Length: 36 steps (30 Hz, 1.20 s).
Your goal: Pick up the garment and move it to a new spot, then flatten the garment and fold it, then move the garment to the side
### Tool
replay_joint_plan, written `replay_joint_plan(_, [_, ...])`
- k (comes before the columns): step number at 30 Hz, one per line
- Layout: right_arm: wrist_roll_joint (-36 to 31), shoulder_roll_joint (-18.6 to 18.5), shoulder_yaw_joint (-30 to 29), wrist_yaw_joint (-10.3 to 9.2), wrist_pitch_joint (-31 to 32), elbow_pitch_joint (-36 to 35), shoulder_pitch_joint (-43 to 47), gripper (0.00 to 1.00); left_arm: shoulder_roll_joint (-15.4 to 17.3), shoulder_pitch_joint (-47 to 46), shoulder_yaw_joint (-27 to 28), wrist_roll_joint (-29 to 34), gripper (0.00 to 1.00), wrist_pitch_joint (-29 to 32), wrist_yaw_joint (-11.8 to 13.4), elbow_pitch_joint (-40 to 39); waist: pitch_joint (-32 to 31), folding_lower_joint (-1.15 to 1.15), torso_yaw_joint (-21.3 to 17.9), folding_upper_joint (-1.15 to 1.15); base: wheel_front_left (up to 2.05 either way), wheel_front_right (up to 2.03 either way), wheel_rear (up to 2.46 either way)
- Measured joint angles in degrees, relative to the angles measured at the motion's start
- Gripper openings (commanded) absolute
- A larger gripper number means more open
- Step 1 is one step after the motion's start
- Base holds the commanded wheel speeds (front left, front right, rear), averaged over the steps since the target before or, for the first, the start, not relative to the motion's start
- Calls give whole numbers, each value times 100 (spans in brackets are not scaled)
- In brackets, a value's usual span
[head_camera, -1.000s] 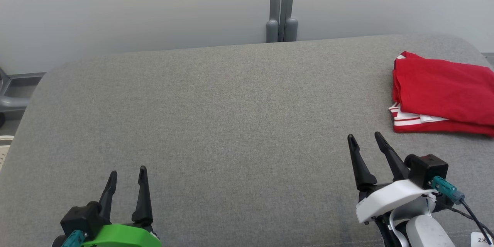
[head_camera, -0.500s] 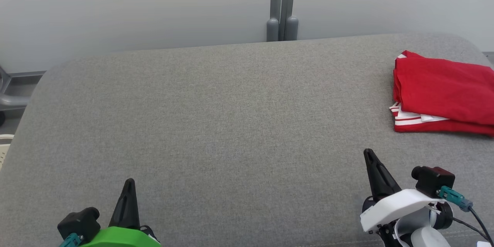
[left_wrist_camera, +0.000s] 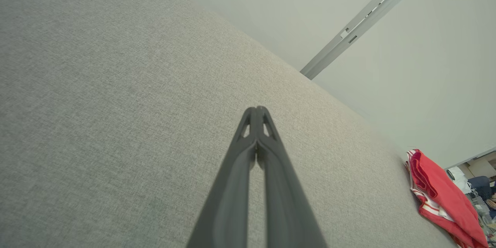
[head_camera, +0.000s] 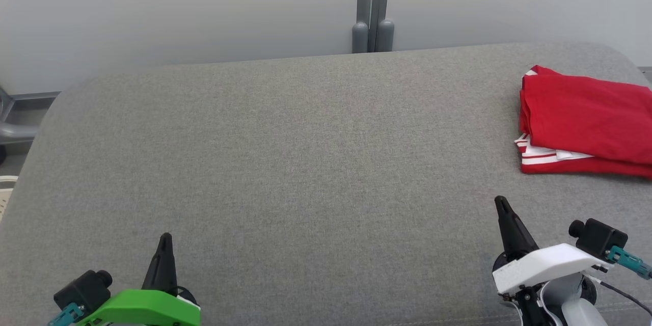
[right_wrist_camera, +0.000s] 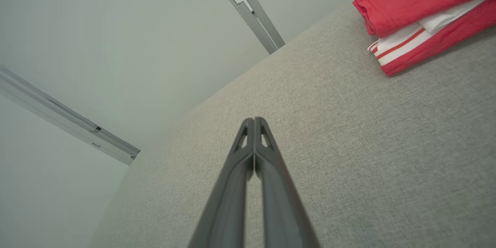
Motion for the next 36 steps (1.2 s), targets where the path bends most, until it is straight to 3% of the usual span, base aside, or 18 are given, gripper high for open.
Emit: replay_joint_plan(36, [2477, -32, -417, -1, 516, 14, -111, 0, -332, -306, 711, -1941, 0, 621, -501, 108, 59, 0, 6, 0, 0, 0, 0])
